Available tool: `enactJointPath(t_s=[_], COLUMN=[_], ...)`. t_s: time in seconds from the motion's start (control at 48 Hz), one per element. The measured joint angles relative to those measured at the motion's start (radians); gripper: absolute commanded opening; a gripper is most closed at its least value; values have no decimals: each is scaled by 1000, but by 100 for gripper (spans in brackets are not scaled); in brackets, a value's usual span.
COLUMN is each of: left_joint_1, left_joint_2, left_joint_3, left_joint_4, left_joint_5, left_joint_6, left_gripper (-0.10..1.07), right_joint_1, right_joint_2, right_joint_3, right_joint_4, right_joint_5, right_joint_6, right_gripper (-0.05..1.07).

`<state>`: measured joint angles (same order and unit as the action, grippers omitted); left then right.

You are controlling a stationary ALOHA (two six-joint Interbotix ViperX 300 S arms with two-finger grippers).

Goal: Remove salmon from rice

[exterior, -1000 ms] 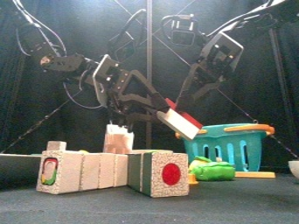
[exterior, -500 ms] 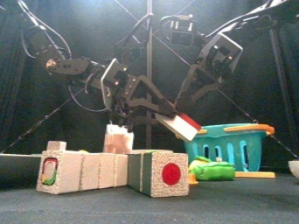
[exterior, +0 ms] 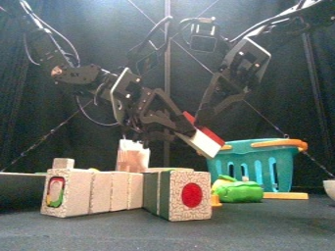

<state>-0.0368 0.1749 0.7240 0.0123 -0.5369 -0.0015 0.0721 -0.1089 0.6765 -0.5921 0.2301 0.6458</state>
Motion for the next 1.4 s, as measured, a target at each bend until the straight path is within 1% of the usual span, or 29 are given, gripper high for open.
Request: enactJointPath(t_s=[0.167,0.417,0.625,0.708,0.917,1.0,1.396], left_joint_1=[0,0,0,0,2,3,9], left_joint_2=[0,0,12,15,15,14,14], left_joint_3=[-6,-20,-20,-23,-25,-23,-25], left_joint_4=[3,3,3,5,3,5,3], left_joint_5=[28,29,29,31,29,31,28], left_joint_6=[0,0,2,2,3,3,3], left_gripper=[88,88,85,80,57,52,51], right_joint_1=[0,0,0,0,0,-2,-2], right_joint_2=[-2,0,0,0,0,0,0], right_joint_3=[-2,0,-2,-2,-2,-2,0], right_joint_4=[0,0,0,0,0,0,0], right_joint_5=[0,0,-2,0,0,-2,0], right_joint_6=[-2,-2,-2,-2,-2,-2,0], right_gripper=[56,56,56,56,56,56,56])
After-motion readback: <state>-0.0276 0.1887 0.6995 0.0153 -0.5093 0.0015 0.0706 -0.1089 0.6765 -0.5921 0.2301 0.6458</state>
